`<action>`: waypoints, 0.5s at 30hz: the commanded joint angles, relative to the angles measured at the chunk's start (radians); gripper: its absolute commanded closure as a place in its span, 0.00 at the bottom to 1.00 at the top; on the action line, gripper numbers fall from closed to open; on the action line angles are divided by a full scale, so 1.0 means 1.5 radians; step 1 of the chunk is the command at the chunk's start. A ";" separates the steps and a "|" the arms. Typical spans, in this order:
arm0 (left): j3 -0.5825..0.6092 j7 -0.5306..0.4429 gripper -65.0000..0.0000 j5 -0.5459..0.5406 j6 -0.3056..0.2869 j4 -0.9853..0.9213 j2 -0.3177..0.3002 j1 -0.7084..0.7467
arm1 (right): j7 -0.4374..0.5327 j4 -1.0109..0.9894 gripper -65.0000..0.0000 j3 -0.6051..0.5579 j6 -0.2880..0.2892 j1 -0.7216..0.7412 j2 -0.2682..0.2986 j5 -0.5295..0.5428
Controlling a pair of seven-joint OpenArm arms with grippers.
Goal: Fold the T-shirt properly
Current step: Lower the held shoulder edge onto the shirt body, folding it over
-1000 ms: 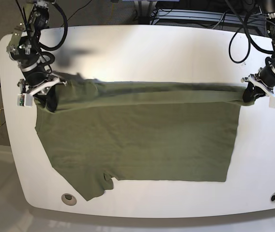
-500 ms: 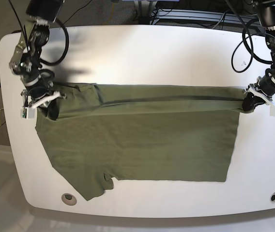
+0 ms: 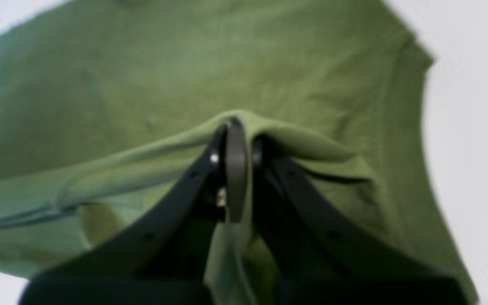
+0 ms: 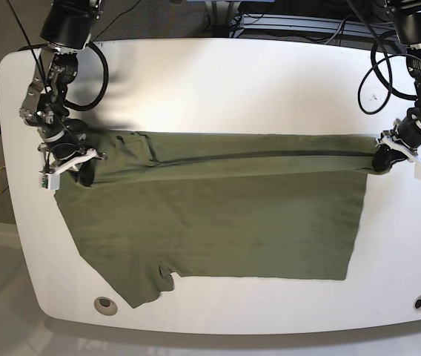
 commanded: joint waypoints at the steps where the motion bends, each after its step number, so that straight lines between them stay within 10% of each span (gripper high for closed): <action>1: -0.007 -0.020 1.00 -0.009 0.001 0.008 -0.013 -0.013 | 0.026 0.004 1.00 -0.001 -0.001 0.021 0.015 -0.002; 15: 0.003 -0.037 0.94 0.003 0.007 -0.008 -0.013 -0.045 | 0.048 -0.029 1.00 -0.013 -0.008 0.045 0.014 -0.031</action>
